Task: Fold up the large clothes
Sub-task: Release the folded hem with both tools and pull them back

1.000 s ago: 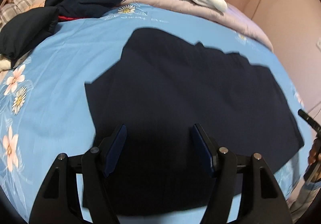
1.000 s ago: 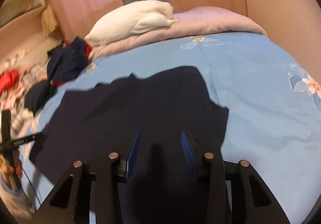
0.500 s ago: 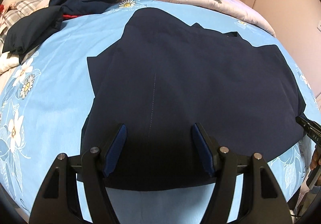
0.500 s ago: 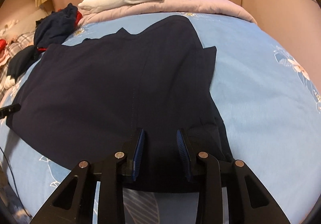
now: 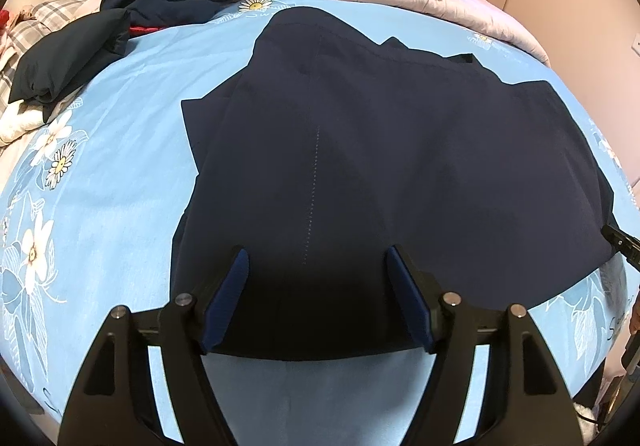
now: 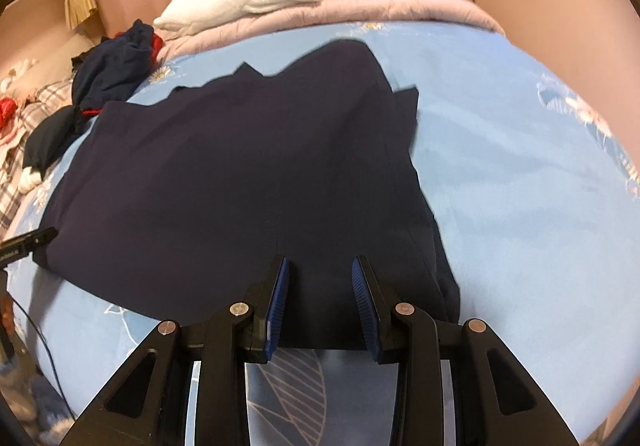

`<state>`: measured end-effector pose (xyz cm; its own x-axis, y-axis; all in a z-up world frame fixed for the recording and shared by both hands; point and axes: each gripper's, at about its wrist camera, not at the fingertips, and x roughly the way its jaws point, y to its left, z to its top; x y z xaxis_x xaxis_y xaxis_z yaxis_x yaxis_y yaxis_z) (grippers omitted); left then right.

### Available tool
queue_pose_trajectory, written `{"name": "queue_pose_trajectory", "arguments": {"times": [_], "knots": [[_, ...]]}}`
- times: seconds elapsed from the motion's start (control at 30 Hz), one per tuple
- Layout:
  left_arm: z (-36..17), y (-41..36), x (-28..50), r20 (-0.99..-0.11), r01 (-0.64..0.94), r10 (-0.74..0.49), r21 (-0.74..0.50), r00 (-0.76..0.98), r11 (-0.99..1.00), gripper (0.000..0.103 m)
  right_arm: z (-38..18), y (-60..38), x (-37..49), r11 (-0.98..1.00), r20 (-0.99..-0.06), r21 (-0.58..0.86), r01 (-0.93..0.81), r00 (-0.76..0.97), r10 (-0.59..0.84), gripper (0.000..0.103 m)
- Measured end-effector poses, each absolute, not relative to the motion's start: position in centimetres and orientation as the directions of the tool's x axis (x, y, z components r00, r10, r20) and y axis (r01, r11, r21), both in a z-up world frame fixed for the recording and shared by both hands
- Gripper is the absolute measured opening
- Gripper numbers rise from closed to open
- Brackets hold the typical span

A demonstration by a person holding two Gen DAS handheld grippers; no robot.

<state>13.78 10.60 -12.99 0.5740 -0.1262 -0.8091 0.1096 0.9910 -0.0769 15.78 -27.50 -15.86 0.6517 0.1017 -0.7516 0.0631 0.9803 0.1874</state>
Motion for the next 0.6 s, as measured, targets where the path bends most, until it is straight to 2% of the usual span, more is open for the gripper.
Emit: {"name": "queue_pose_trajectory", "arguments": {"times": [0.6], "knots": [[-13.2, 11.3, 13.1, -0.813, 0.086, -0.140, -0.111, 0.565, 0.990, 0.076, -16.4, -27.8, 13.7, 0.962, -0.756, 0.255, 0.096, 0.641, 0.136, 0.036]]}}
